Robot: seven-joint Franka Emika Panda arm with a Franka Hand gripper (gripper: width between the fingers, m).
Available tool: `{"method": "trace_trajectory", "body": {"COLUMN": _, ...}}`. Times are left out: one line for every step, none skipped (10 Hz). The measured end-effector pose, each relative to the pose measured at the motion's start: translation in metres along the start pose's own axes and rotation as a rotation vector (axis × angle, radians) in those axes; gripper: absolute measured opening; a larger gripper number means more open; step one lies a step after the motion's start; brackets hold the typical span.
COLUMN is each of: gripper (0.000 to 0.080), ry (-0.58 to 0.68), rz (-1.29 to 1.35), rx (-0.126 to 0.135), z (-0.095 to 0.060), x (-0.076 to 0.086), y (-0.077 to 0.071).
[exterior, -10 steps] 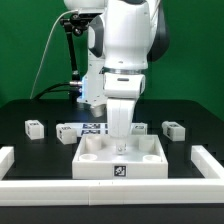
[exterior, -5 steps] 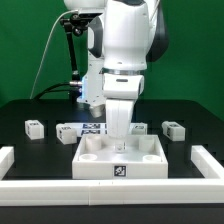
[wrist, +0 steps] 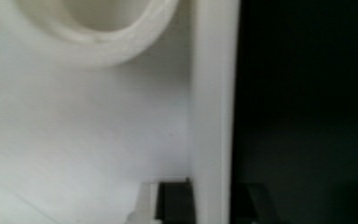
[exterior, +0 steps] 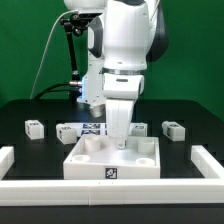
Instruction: Assemble one leg
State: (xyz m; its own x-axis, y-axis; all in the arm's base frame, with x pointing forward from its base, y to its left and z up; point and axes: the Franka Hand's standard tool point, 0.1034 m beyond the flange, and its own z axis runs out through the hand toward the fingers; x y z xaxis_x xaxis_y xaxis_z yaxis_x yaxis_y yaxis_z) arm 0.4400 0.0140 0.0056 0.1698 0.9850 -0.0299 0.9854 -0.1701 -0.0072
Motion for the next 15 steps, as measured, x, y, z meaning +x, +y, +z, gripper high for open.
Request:
{"method": "trace_trajectory", "body": {"gripper": 0.005, "ry": 0.0, "rz": 0.0, "rx": 0.0, "z": 0.0, "x": 0.0, "y": 0.0}}
{"method": "trace_trajectory", "body": {"gripper": 0.005, "ry": 0.0, "rz": 0.0, "rx": 0.0, "z": 0.0, "x": 0.0, "y": 0.0}}
{"method": "trace_trajectory", "body": {"gripper": 0.005, "ry": 0.0, "rz": 0.0, "rx": 0.0, "z": 0.0, "x": 0.0, "y": 0.0}}
{"method": "trace_trajectory", "body": {"gripper": 0.005, "ry": 0.0, "rz": 0.0, "rx": 0.0, "z": 0.0, "x": 0.0, "y": 0.0}}
{"method": "trace_trajectory", "body": {"gripper": 0.005, "ry": 0.0, "rz": 0.0, "rx": 0.0, "z": 0.0, "x": 0.0, "y": 0.0}}
{"method": "trace_trajectory", "body": {"gripper": 0.005, "ry": 0.0, "rz": -0.022, "rx": -0.002, "z": 0.0, "x": 0.001, "y": 0.001}}
{"method": "trace_trajectory", "body": {"gripper": 0.005, "ry": 0.002, "rz": -0.073, "rx": -0.009, "z": 0.0, "x": 0.003, "y": 0.007}}
{"method": "trace_trajectory", "body": {"gripper": 0.005, "ry": 0.009, "rz": -0.122, "rx": -0.025, "z": 0.0, "x": 0.008, "y": 0.012}}
{"method": "trace_trajectory", "body": {"gripper": 0.005, "ry": 0.014, "rz": -0.129, "rx": -0.034, "z": 0.0, "x": 0.012, "y": 0.012}}
{"method": "trace_trajectory", "body": {"gripper": 0.005, "ry": 0.014, "rz": -0.125, "rx": -0.034, "z": 0.0, "x": 0.011, "y": 0.012}}
{"method": "trace_trajectory", "body": {"gripper": 0.005, "ry": 0.014, "rz": -0.125, "rx": -0.034, "z": 0.0, "x": 0.011, "y": 0.012}}
{"method": "trace_trajectory", "body": {"gripper": 0.005, "ry": 0.014, "rz": -0.125, "rx": -0.034, "z": 0.0, "x": 0.011, "y": 0.012}}
{"method": "trace_trajectory", "body": {"gripper": 0.005, "ry": 0.013, "rz": -0.131, "rx": -0.034, "z": 0.0, "x": 0.012, "y": 0.012}}
{"method": "trace_trajectory", "body": {"gripper": 0.005, "ry": 0.014, "rz": -0.167, "rx": -0.038, "z": 0.0, "x": 0.021, "y": 0.012}}
{"method": "trace_trajectory", "body": {"gripper": 0.0051, "ry": 0.015, "rz": -0.202, "rx": -0.044, "z": -0.001, "x": 0.033, "y": 0.013}}
